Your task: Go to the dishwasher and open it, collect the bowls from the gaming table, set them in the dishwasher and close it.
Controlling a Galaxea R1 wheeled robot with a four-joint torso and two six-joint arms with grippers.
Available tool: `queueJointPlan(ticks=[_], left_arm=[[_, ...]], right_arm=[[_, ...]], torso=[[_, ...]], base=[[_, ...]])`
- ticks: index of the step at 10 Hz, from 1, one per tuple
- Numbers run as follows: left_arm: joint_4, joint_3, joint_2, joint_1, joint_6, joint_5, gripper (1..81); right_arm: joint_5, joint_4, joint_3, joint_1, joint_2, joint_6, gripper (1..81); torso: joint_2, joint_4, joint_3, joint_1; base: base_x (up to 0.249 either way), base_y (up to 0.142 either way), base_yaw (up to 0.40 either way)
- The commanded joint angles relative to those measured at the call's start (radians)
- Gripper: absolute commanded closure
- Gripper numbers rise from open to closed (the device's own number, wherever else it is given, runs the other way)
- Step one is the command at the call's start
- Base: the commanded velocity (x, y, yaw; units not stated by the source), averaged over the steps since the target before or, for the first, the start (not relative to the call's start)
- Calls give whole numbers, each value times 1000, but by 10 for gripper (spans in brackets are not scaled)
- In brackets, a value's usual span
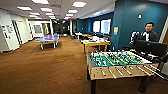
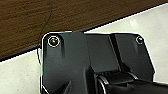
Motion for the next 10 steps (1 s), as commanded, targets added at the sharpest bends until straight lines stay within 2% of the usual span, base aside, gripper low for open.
queueJointPlan(ticks=[1,10], left_arm=[[-5,1,-7,-61,-4,46,10],[-6,1,-9,-61,-4,45,10]], right_arm=[[-58,2,-3,67,-11,-2,10],[-56,0,-2,67,-10,-2,10]], torso=[[0,0,0,0],[0,0,0,0]], base=[[115,79,0],[117,96,0]])
